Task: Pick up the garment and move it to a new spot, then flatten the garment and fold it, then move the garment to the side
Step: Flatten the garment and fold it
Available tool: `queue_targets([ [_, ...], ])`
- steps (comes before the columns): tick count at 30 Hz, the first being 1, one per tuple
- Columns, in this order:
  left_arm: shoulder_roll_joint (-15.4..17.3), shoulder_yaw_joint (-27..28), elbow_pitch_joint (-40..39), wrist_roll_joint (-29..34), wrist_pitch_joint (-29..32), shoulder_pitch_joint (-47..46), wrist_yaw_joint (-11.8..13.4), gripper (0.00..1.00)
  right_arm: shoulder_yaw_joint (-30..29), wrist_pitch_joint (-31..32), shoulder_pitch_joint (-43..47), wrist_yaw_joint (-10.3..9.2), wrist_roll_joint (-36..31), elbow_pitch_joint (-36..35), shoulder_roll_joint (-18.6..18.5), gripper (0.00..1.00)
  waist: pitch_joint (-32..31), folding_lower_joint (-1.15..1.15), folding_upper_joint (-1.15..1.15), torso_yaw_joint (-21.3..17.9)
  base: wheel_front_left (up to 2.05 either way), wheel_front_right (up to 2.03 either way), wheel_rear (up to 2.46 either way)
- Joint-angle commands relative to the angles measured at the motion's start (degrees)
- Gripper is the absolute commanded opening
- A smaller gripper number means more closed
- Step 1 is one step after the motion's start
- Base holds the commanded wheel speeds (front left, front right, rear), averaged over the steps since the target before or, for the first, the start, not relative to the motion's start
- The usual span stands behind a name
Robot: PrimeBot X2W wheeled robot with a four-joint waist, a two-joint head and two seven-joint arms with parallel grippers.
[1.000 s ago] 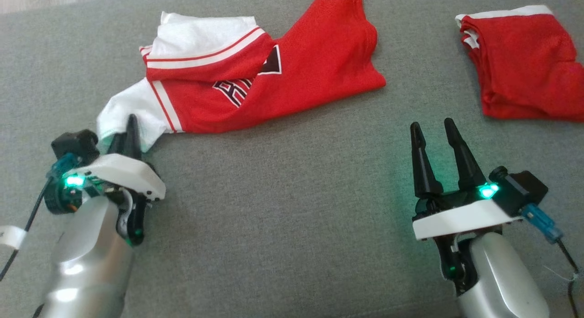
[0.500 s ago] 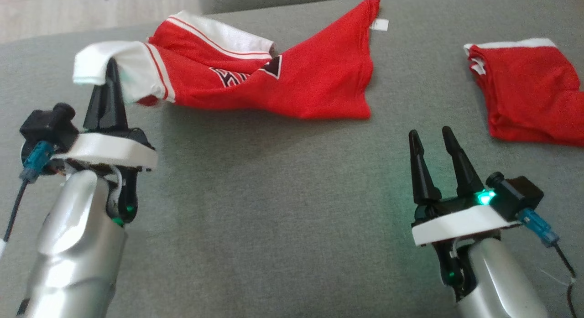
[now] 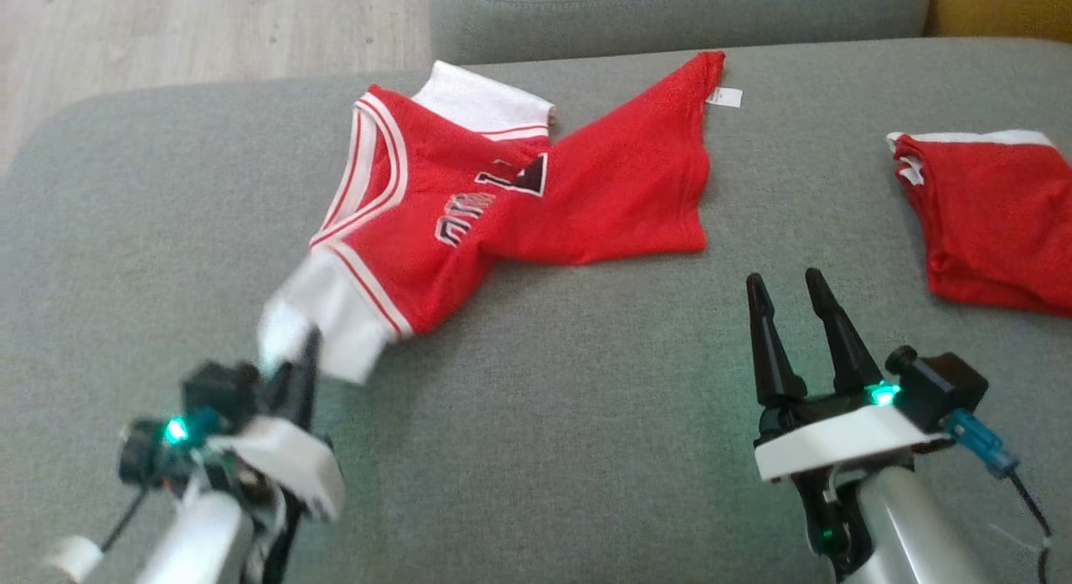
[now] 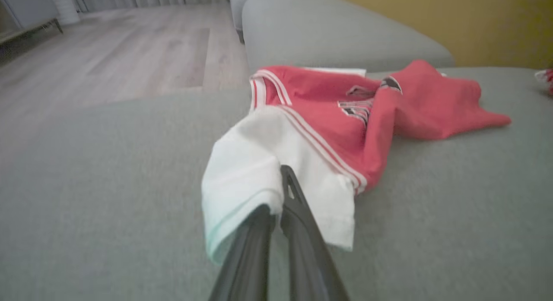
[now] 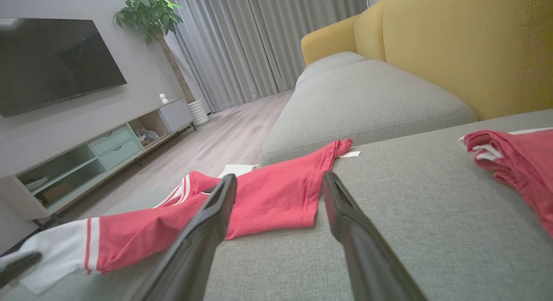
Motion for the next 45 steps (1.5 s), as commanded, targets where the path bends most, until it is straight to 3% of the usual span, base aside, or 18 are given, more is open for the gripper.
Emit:
queue_targets([
  [1,2.1,1.7,-2.2,-0.1,0.7,-1.5,0.2,0.0,1.4,-0.6,-0.4,-0.05,0.2,-1.5,0.0,1.0,-0.4,0.01,0.0,0.3,0.0,0.0,0.0],
  [8,3.5,-2.5,-7.6,-1.1,12.7,4.7,0.4,0.0,1.3,-0.6,-0.1,-0.05,0.4,-1.4,0.0,1.0,-0.9,0.01,0.0,1.3,0.0,0.0,0.0],
  [9,3.7,-2.4,-8.5,-0.7,12.9,4.6,1.1,0.35,1.4,-0.6,-0.1,-0.05,0.5,-1.4,0.0,1.0,-0.9,0.01,0.0,1.3,0.0,0.0,0.0],
  [10,3.8,-2.0,-9.3,-0.3,12.5,4.4,1.9,1.0,1.5,-0.6,-0.2,-0.05,0.5,-1.4,0.0,1.0,-0.8,0.01,0.0,1.3,0.0,0.0,0.0],
  [19,1.2,3.0,-13.6,0.4,2.0,1.1,6.9,1.0,1.4,-0.6,-0.9,-0.05,0.4,-1.2,0.0,1.0,-0.1,0.01,0.0,0.2,0.0,0.0,0.0],
  [23,-0.6,5.2,-14.1,-0.2,-4.2,0.1,7.9,1.0,0.8,-0.6,-1.3,-0.05,0.1,-1.3,0.0,1.0,0.4,0.01,0.0,-0.3,0.0,0.0,0.0],
  [32,-3.3,5.0,-10.7,-0.3,-11.7,-1.6,6.6,1.0,-2.4,-0.6,-3.7,-0.05,-2.0,-0.1,0.0,1.0,2.7,0.01,0.0,0.9,0.0,0.0,0.0],
  [45,-5.8,2.9,-6.2,-0.5,-13.1,-3.9,4.8,1.0,-7.1,8.8,-16.9,-0.05,-5.0,18.7,0.0,1.0,5.5,0.01,0.0,5.2,0.0,0.0,0.0],
])
